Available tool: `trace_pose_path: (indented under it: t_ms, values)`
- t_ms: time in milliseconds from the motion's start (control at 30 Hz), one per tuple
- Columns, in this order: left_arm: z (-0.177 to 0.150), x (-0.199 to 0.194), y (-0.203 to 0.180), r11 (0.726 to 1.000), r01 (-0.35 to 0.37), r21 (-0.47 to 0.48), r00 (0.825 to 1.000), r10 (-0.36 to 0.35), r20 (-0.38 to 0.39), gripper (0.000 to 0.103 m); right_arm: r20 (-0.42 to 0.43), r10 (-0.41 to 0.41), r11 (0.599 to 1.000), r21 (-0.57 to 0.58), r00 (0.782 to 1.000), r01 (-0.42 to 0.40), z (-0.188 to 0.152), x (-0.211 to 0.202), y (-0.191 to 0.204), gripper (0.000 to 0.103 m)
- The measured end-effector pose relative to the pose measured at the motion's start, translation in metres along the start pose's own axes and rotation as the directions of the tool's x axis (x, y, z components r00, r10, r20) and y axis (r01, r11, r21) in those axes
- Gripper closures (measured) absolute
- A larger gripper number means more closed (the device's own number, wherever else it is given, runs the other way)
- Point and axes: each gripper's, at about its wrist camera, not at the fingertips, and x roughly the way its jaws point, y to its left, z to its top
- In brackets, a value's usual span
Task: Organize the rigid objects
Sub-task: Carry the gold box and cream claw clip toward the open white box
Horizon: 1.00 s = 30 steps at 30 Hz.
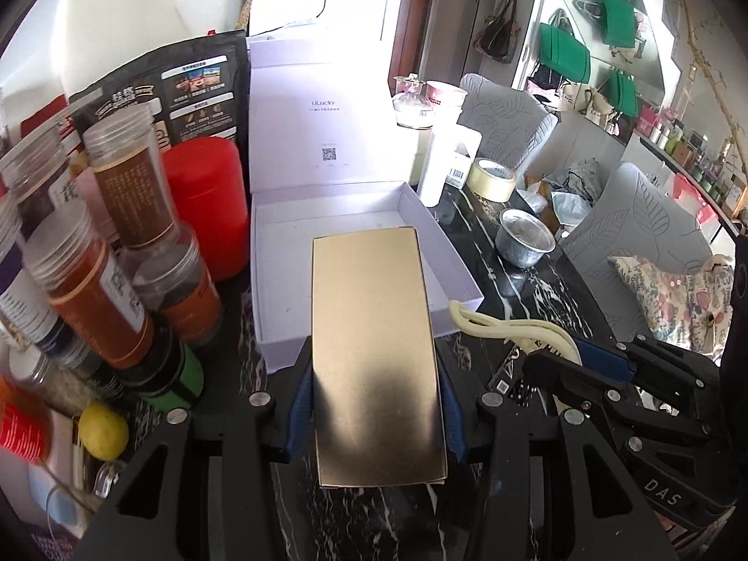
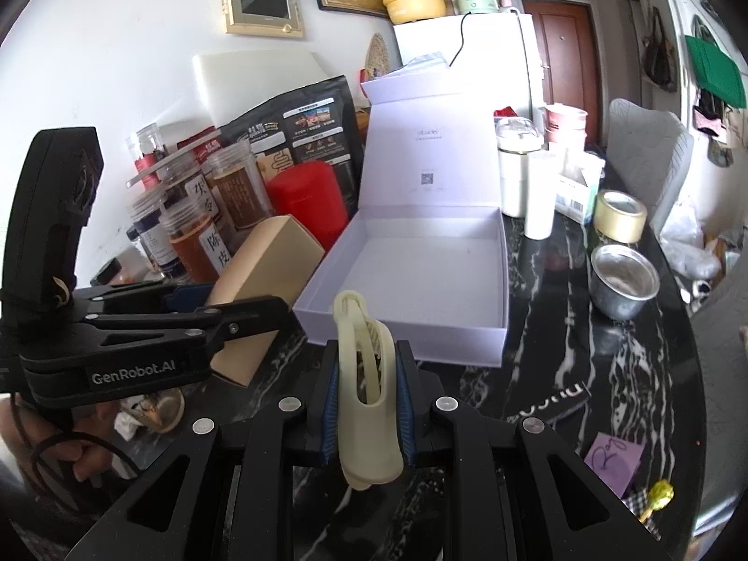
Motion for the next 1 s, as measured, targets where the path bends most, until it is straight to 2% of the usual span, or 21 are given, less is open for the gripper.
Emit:
trace_pose_path:
  t_ms: [433, 1000]
  values:
    - [0.031, 0.039, 0.007, 1.0, -0.002, -0.011, 1.0, 0.001, -0.017, 0.058, -0.007, -0.044, 0.999, -0.01, 0.999, 0.044, 0.031, 0.029, -0.019, 0.082]
    - [0.085, 0.084, 0.016, 0.999, -0.025, -0.02, 0.999, 0.025, 0.02, 0.058, 0.019, -0.096, 0.995, -0.015, 0.995, 0.097, 0.075, 0.063, -0.052, 0.082]
